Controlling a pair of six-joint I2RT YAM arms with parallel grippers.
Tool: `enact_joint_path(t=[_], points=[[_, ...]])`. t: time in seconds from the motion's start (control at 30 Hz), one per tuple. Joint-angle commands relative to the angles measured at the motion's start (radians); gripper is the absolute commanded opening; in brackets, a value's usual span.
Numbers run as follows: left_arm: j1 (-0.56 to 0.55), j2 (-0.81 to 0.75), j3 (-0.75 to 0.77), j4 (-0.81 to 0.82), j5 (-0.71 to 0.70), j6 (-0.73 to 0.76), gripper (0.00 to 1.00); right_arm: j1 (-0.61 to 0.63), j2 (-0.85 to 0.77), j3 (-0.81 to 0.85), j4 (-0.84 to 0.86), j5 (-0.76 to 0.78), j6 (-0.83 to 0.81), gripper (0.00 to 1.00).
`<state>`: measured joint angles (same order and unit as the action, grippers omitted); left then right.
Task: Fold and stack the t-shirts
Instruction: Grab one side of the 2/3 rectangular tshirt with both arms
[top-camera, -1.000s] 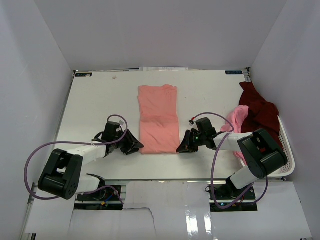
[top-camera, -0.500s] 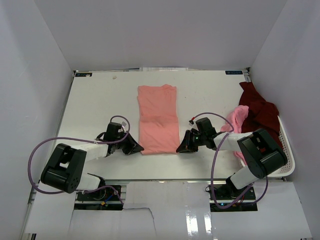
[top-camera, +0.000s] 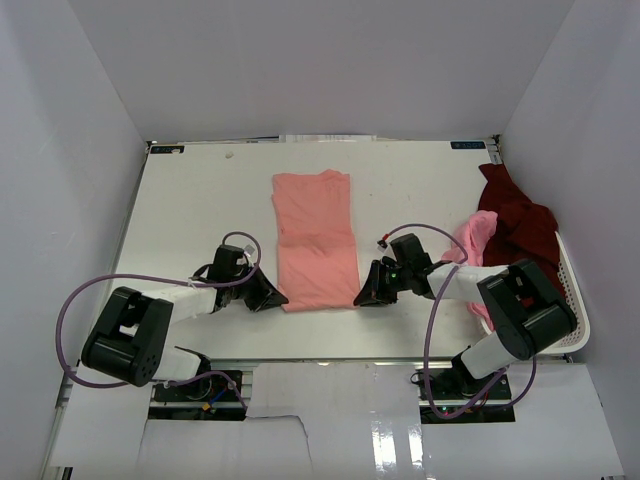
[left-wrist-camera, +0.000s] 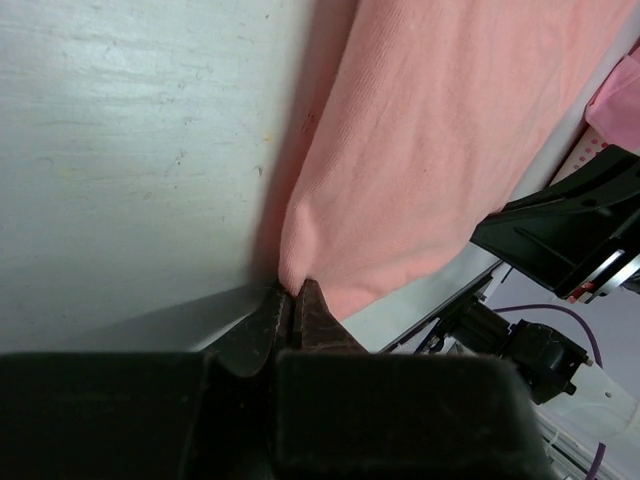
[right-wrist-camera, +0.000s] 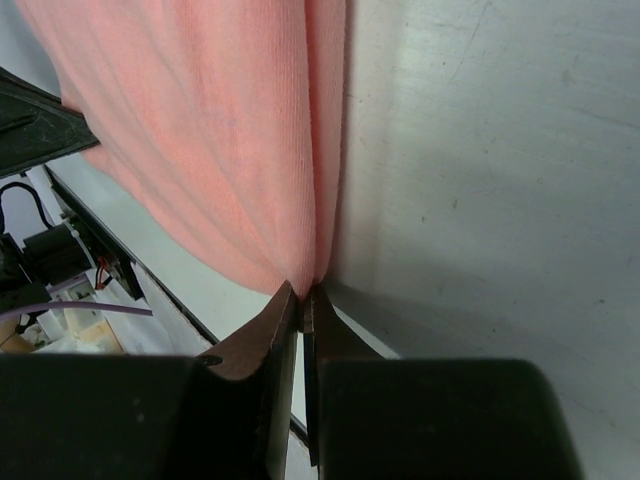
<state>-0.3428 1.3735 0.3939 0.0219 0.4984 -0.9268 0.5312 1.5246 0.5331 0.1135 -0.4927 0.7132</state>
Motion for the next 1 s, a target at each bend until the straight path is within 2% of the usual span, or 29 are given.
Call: enact_joint_path(t=[0.0,0.07,0.2,0.23,0.3,0.4,0.5,0.97], points=[[-0.009,-0.02,0.026,-0.128,0.034,0.029,0.0,0.012,-0.04,0.054,-0.112,0.023,-0.046,0.08],[-0.009,-0.034,0.065,-0.164,0.046,0.042,0.0,0.018,-0.046,0.08,-0.182,0.0,-0.06,0.08],[-0.009,-0.03,0.115,-0.241,0.075,0.069,0.0,0.026,-0.064,0.097,-0.215,-0.015,-0.07,0.08],[-0.01,-0.024,0.117,-0.241,0.077,0.072,0.03,0.026,-0.066,0.099,-0.215,-0.014,-0.07,0.08],[-0.009,-0.011,0.111,-0.235,0.083,0.078,0.24,0.026,-0.057,0.1,-0.209,-0.015,-0.072,0.08],[-0.009,-0.027,0.083,-0.229,0.077,0.068,0.5,0.027,-0.046,0.1,-0.198,-0.024,-0.07,0.08],[-0.009,-0.051,0.057,-0.232,0.055,0.068,0.62,0.029,-0.043,0.1,-0.195,-0.023,-0.069,0.08],[-0.01,-0.137,-0.03,-0.267,0.025,0.049,0.64,0.032,-0.024,0.102,-0.178,-0.024,-0.067,0.08]])
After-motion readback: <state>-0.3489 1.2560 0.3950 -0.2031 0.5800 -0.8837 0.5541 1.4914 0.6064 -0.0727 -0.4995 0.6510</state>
